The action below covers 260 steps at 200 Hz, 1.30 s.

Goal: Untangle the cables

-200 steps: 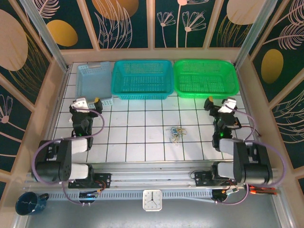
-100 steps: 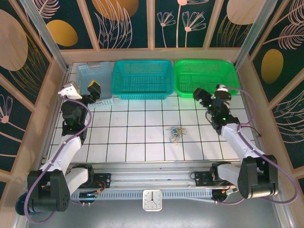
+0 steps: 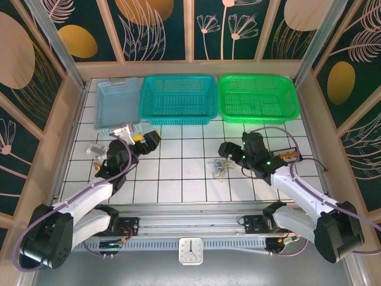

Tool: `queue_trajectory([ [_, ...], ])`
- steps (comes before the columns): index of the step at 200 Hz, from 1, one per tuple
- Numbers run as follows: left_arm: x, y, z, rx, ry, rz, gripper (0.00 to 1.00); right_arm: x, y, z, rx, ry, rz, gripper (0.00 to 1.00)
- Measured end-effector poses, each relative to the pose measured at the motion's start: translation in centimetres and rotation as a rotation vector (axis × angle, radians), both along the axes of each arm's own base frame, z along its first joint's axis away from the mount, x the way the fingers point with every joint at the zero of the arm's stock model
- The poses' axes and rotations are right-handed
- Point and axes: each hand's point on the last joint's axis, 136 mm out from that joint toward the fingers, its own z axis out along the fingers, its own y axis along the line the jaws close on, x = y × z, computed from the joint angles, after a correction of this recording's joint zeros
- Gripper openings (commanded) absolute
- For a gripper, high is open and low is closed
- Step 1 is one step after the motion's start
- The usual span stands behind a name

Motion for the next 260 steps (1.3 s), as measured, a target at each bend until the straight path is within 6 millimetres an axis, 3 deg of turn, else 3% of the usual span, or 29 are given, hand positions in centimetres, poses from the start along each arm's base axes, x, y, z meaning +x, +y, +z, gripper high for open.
queue_trajectory([
  [26,-0.1,-1.0,-1.0,0.013,0.046,-0.010,0.99,-2.4,0.9,-1.1,0.015,0.061,0.023,0.92],
  [64,1.2,-2.4,0.4,0.024,0.037,-0.020,0.99,-3.1,1.4,-2.8,0.039,0.121,-0.002,0.93],
  [108,1.8,-2.8,-2.2,0.056,0.107,-0.025,0.99,-0.7,4.0,-4.0,0.082,0.153,0.000,0.93],
  [148,1.9,-2.9,-3.1,0.064,0.130,-0.025,0.99,3.3,8.9,-1.4,0.198,0.075,0.074,0.90],
  [173,1.9,-3.1,-2.8,0.058,0.126,-0.035,0.99,4.4,10.4,0.2,0.239,0.028,0.116,0.89],
  [206,1.5,-4.0,-2.1,0.031,0.108,-0.086,0.99,4.5,9.8,2.0,0.197,-0.044,0.140,0.89],
  [260,0.7,-5.8,-0.7,-0.048,0.096,-0.175,0.99,4.1,5.8,4.8,0.023,-0.165,0.087,0.87],
])
